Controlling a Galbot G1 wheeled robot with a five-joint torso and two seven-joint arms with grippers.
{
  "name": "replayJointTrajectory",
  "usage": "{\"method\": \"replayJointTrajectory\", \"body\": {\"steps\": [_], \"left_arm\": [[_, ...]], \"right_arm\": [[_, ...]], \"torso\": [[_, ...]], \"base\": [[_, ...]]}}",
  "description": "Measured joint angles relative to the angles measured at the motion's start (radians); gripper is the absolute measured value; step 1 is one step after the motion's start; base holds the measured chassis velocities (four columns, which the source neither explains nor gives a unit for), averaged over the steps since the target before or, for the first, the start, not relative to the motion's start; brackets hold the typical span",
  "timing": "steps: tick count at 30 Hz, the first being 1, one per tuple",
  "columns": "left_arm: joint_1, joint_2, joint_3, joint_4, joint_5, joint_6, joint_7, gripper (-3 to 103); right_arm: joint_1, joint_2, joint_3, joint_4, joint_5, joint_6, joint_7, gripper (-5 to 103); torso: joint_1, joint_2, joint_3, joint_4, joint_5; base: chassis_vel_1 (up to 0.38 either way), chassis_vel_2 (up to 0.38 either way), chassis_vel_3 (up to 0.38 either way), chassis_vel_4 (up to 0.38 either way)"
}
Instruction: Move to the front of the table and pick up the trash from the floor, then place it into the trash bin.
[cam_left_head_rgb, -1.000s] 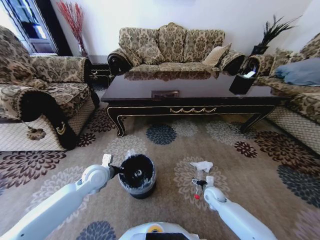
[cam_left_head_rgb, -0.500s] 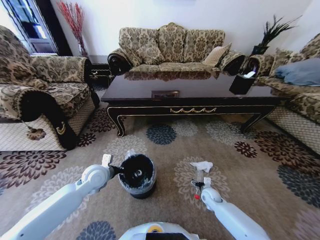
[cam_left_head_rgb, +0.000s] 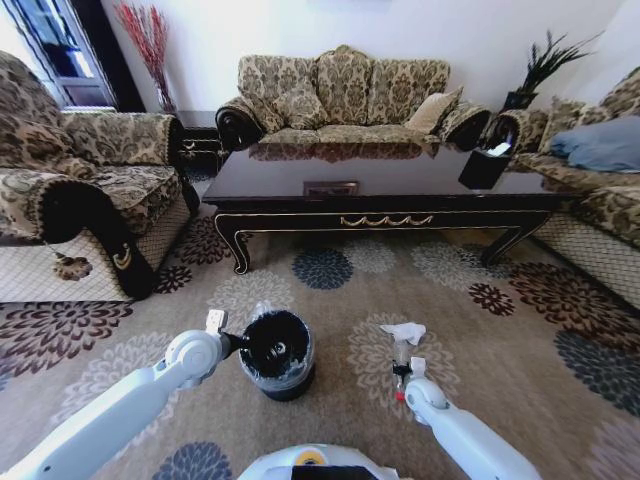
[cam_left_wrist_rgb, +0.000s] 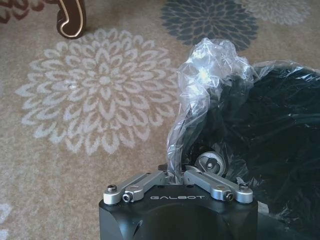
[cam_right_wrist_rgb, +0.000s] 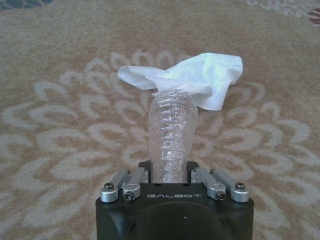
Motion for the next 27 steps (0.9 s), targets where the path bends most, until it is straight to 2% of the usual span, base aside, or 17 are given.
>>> {"method": "replayJointTrajectory", "body": {"steps": [2, 3, 12, 17, 20, 21, 26, 27], "left_arm": [[0.001, -0.001, 0.001, -0.002, 0.000, 0.000, -0.001, 0], [0.003, -0.002, 0.002, -0.003, 0.001, 0.000, -0.002, 0], [-0.011, -0.013, 0.025, 0.003, 0.006, 0.000, -0.004, 0], [-0.093, -0.045, 0.100, 0.029, 0.004, 0.000, -0.015, 0], [-0.175, -0.085, 0.178, 0.062, -0.006, 0.000, -0.029, 0], [-0.175, -0.085, 0.178, 0.062, -0.006, 0.000, -0.029, 0], [-0.296, -0.174, 0.316, 0.128, -0.022, 0.000, -0.045, 0], [-0.296, -0.174, 0.316, 0.128, -0.022, 0.000, -0.045, 0]], "right_arm": [[-0.002, -0.003, 0.002, 0.002, 0.000, 0.001, 0.000, 30], [-0.007, -0.007, 0.007, 0.007, 0.000, 0.002, 0.000, 25], [-0.053, -0.033, 0.052, 0.081, 0.004, 0.011, 0.023, 25], [-0.118, -0.077, 0.116, 0.216, 0.023, 0.013, 0.037, 25], [-0.187, -0.111, 0.192, 0.337, 0.009, 0.033, 0.013, 25], [-0.187, -0.111, 0.192, 0.337, 0.009, 0.033, 0.013, 25], [-0.326, -0.156, 0.340, 0.532, -0.032, 0.115, -0.050, 25], [-0.326, -0.156, 0.340, 0.532, -0.032, 0.115, -0.050, 25]], "torso": [[0.000, 0.000, 0.000, 0.0000, 0.0000], [0.000, 0.000, 0.000, -0.0002, 0.0000], [0.000, 0.000, 0.000, 0.0002, 0.0001], [0.000, 0.000, 0.000, 0.0001, 0.0001], [0.000, 0.000, 0.000, -0.0002, 0.0001], [0.000, 0.000, 0.000, -0.0002, 0.0001], [0.000, 0.000, 0.000, 0.0002, 0.0000], [0.000, 0.000, 0.000, 0.0002, 0.0000]], "base": [[0.000, 0.000, 0.000, 0.000], [0.000, 0.000, 0.000, 0.000], [0.000, 0.000, 0.000, 0.000], [0.000, 0.000, 0.000, 0.000], [0.000, 0.000, 0.000, 0.000], [0.000, 0.000, 0.000, 0.000], [0.000, 0.000, 0.000, 0.000], [0.000, 0.000, 0.000, 0.000]]}}
